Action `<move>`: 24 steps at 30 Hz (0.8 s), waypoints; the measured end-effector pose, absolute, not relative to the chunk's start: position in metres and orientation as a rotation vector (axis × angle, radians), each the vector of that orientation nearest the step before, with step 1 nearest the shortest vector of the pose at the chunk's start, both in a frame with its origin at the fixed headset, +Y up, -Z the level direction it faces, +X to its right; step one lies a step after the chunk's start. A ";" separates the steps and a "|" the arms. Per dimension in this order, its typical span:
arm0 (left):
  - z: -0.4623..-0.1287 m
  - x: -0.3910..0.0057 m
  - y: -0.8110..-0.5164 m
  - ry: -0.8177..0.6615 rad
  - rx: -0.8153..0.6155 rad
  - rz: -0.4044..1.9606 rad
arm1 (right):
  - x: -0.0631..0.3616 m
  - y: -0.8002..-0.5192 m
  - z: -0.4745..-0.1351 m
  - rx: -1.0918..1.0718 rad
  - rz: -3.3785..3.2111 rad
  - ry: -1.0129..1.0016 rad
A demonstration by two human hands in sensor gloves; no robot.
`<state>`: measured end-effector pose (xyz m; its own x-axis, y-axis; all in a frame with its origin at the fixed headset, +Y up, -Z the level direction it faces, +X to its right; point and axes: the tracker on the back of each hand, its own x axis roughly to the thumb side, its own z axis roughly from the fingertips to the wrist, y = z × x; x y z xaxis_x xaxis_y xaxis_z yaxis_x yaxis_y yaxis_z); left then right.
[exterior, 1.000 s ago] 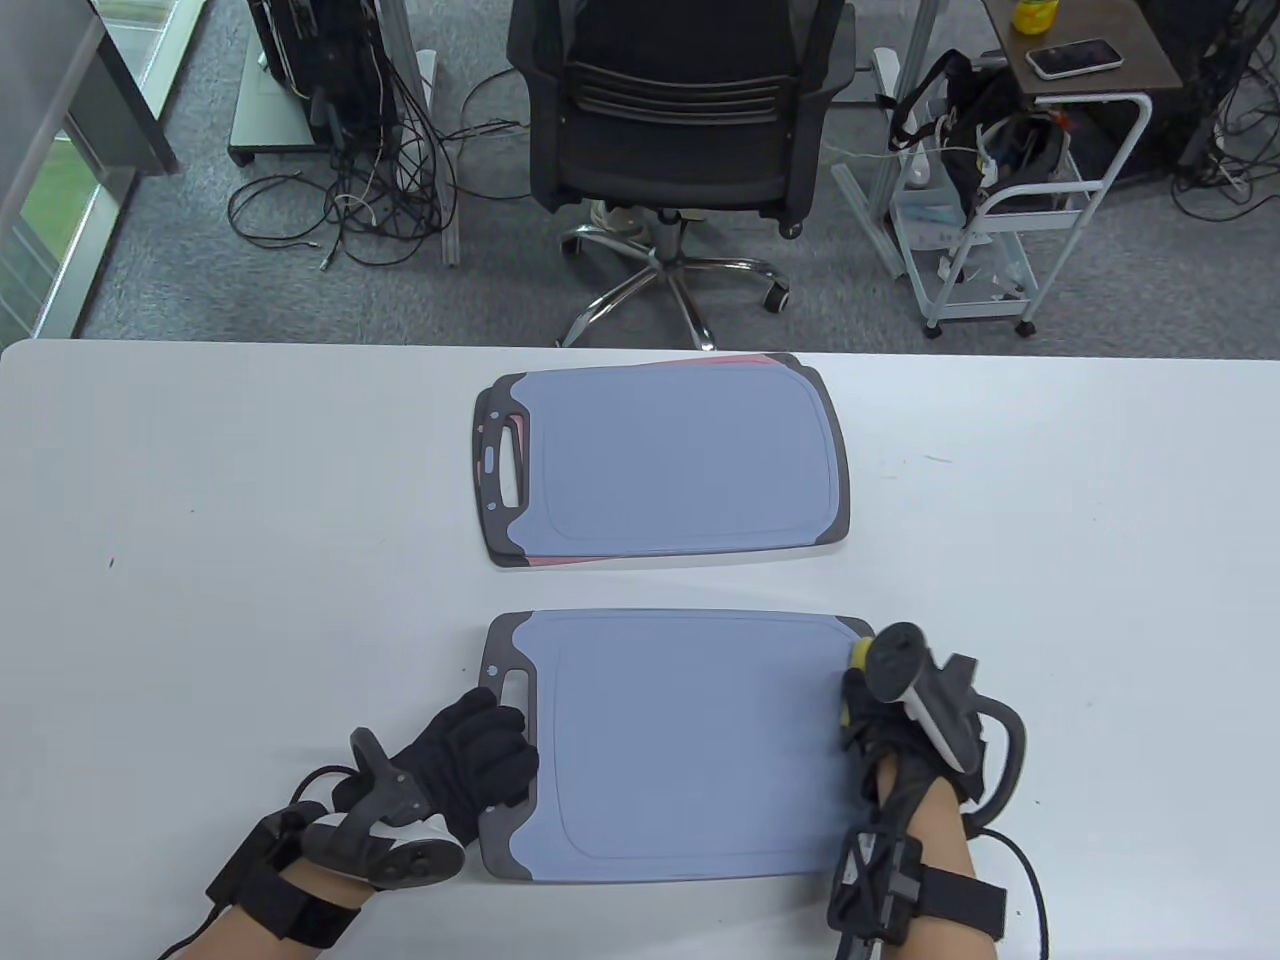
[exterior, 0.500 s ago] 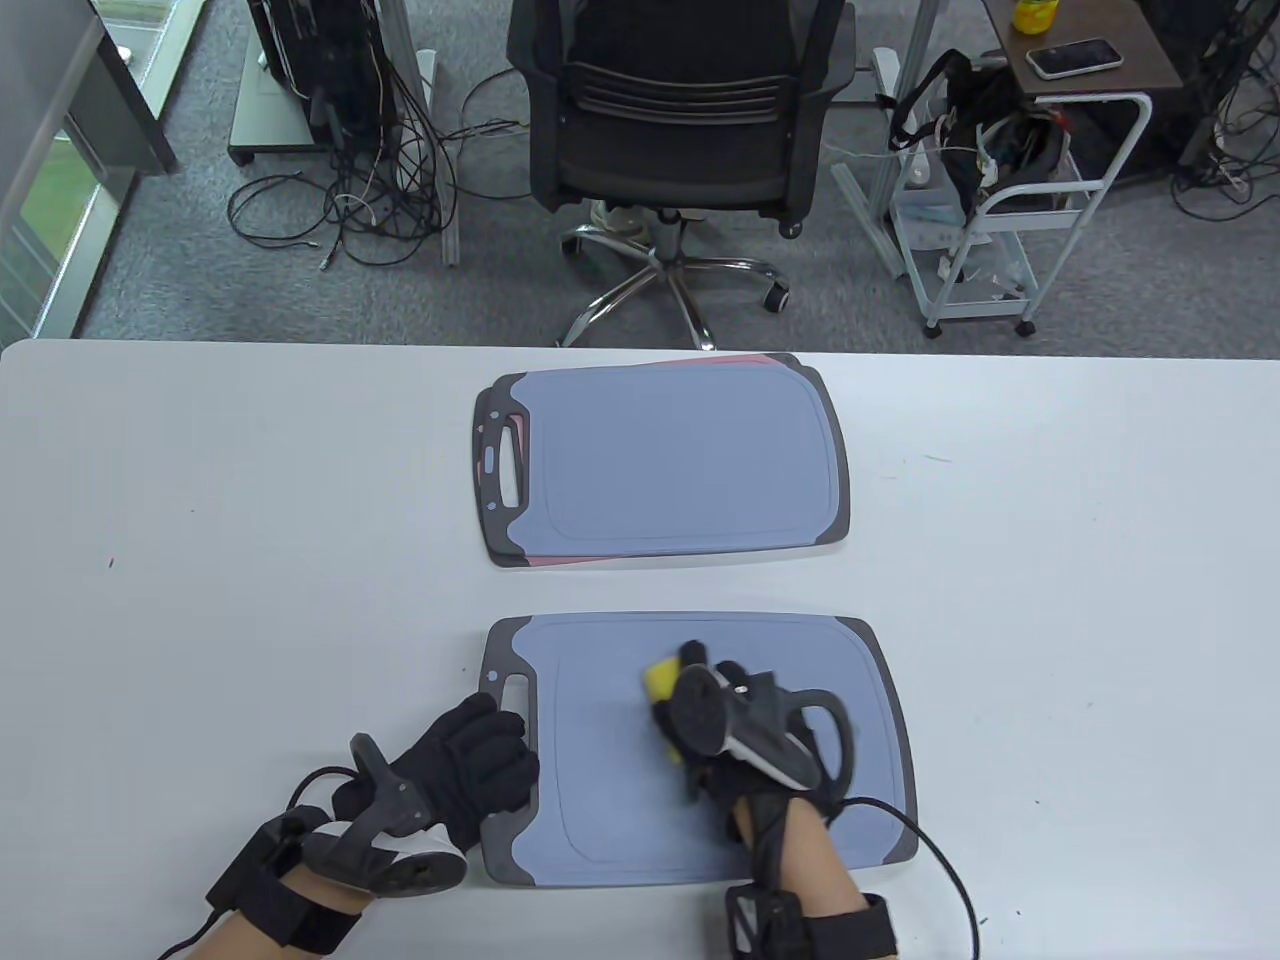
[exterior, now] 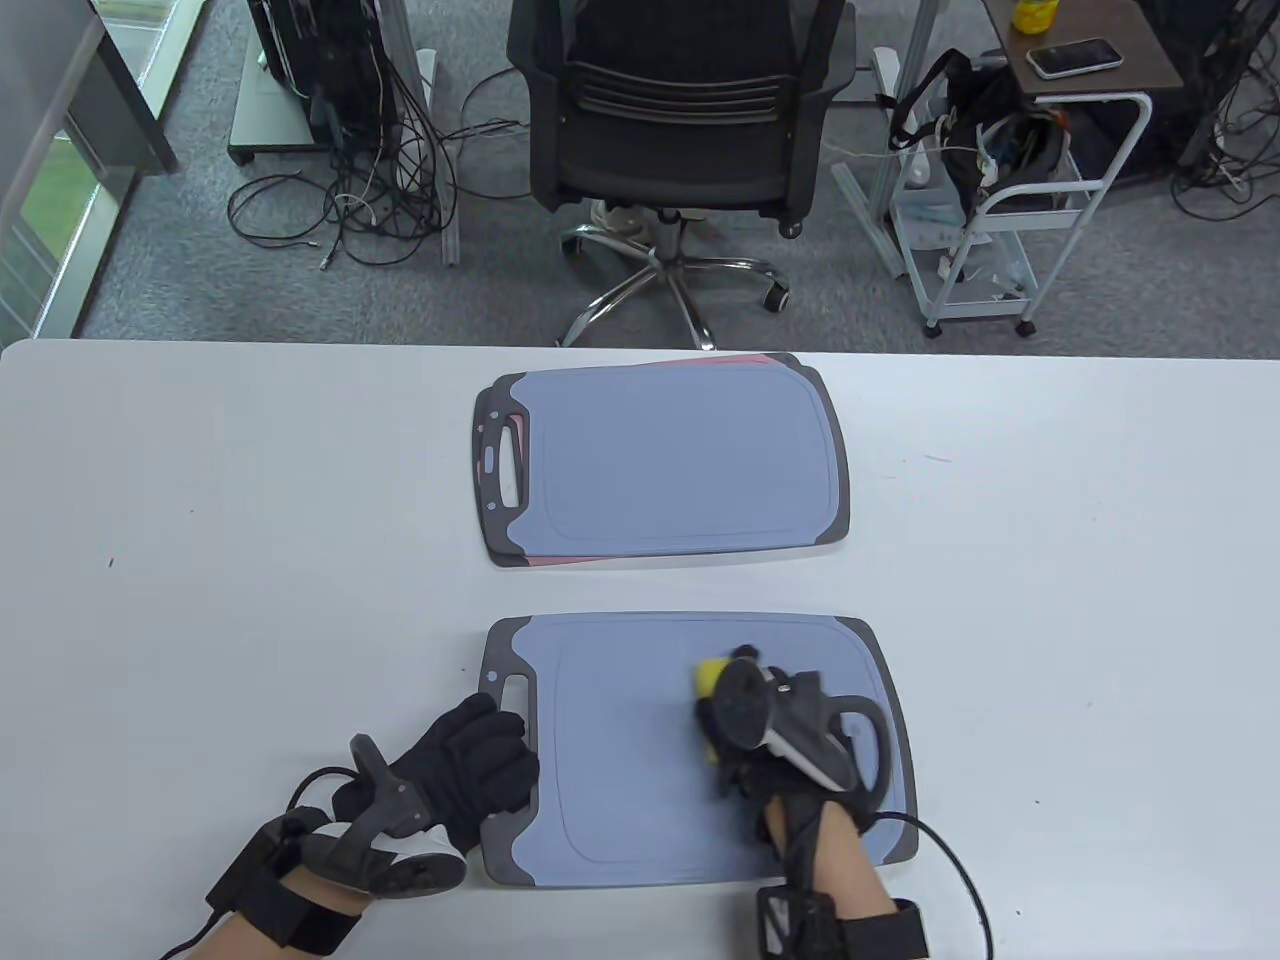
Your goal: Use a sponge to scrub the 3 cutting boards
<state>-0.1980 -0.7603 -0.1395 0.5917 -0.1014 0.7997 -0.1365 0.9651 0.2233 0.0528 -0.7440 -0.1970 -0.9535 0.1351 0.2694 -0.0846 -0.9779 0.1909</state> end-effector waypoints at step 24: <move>-0.139 -0.198 -0.760 -0.941 0.272 0.021 | 0.114 -0.755 -0.212 0.047 3.079 0.273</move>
